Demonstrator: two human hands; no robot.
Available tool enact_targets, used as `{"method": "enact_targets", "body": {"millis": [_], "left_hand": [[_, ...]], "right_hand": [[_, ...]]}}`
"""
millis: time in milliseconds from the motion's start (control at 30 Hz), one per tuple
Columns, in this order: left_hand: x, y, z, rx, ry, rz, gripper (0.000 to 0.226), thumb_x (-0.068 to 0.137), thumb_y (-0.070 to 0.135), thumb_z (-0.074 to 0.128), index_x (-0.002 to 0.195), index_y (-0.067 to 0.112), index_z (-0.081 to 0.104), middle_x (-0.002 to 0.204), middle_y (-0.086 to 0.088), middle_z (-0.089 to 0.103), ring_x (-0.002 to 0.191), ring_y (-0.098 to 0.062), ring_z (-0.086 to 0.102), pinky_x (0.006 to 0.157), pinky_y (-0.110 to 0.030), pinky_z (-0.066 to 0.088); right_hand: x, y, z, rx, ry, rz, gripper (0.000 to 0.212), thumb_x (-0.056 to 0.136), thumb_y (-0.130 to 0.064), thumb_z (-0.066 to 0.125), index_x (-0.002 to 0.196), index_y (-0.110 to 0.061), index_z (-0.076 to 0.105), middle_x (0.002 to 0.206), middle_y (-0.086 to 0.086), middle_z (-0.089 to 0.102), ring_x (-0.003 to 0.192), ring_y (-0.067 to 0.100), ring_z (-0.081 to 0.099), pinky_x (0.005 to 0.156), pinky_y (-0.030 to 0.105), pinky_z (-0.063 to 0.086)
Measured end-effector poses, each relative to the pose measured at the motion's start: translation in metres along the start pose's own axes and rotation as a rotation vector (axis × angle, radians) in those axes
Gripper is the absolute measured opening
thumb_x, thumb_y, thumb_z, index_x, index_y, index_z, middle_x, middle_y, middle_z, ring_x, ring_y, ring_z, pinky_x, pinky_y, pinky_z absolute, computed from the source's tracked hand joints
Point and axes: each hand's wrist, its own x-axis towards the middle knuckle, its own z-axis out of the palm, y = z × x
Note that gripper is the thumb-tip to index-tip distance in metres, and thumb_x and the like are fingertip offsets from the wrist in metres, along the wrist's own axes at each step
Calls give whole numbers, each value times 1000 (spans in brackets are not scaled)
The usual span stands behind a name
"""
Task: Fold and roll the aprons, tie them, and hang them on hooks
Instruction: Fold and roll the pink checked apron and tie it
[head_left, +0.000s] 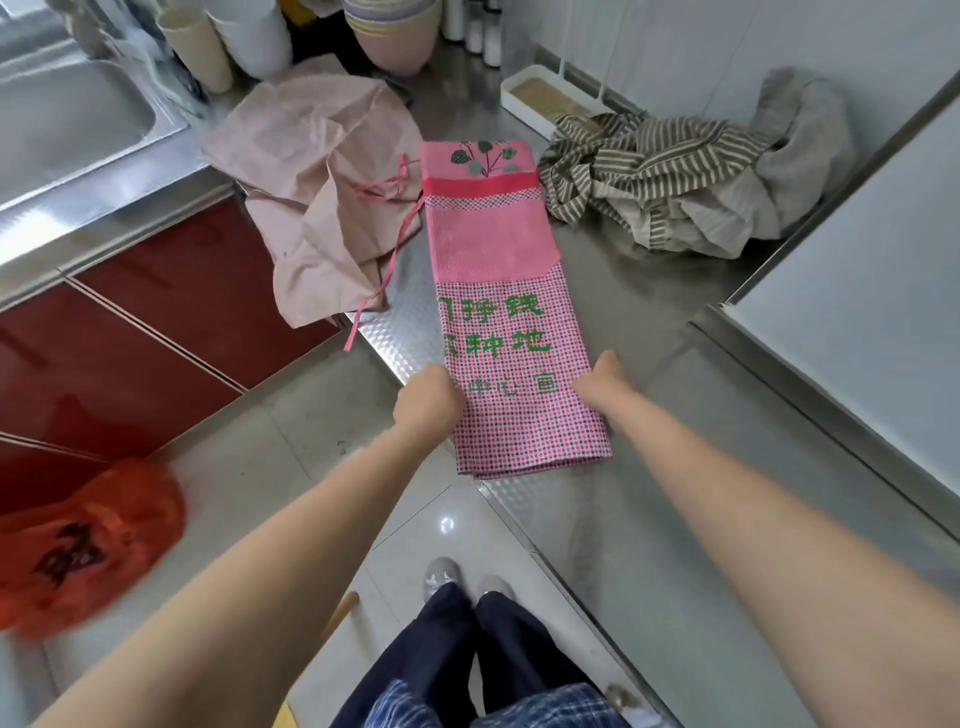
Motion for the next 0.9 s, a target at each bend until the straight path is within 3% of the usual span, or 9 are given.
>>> {"method": "enact_targets", "body": {"millis": [67,200,267,367,467,567,700,833,900], "left_hand": [[-6,1,2,-118,-55,4,15,91,14,52,80,6,56,86,-6,66,77,-26,69,76,-33,57],[-14,7,4,-839,-105,-212,20,92,-2,49,72,1,52,68,-9,53,56,-18,55,57,-28,50],[-19,1,7,-930,-152,-255,22,95,-1,44,74,3,48,71,-7,52,60,-16,53,58,-28,48],[-27,-11,20,-666,-212,-214,11,96,2,41,88,3,49,82,-5,56,81,-21,59,70,-33,52],[-22,-17,27,-482,-128,-126,6,95,8,43,96,5,48,99,-11,59,96,-26,60,78,-36,54],[-22,-16,27,-393,-125,-102,17,95,16,47,88,2,53,105,-15,62,97,-29,63,83,-42,55],[-31,-26,27,-324,-157,-69,21,93,22,55,83,3,55,97,-13,66,89,-29,68,80,-42,57],[-35,-44,21,34,-282,-13,31,93,33,56,70,12,58,72,-3,71,63,-13,68,71,-30,59],[-37,-42,17,228,-129,38,30,89,40,59,79,12,57,80,0,70,74,-15,67,71,-30,54]], "right_hand": [[-7,0,5,93,-36,35,60,90,-6,48,143,2,20,145,20,36,131,34,40,107,41,37],[-13,6,10,331,-70,31,55,86,6,43,139,1,27,138,19,43,125,35,46,102,46,42],[-17,9,10,338,-91,-2,46,86,9,43,131,0,34,128,19,49,117,35,51,95,45,47],[-20,18,9,-24,12,-121,46,87,-2,54,129,-2,36,135,19,44,125,34,43,101,39,38],[-28,21,7,-391,181,-299,61,88,-7,52,141,-13,23,142,17,27,130,37,30,104,45,32],[-36,18,12,-497,44,-418,61,91,-28,54,142,-15,22,145,15,20,133,38,23,105,49,32],[-44,24,22,-807,-129,-391,102,82,-62,54,150,-15,-5,156,17,-13,143,39,-3,113,53,14],[-45,25,24,-919,-125,-386,112,78,-69,52,149,-12,-12,154,21,-18,143,39,-4,112,54,12],[-45,23,23,-942,-84,-442,110,78,-68,53,150,-14,-10,154,20,-17,143,39,-6,113,56,8]]}}
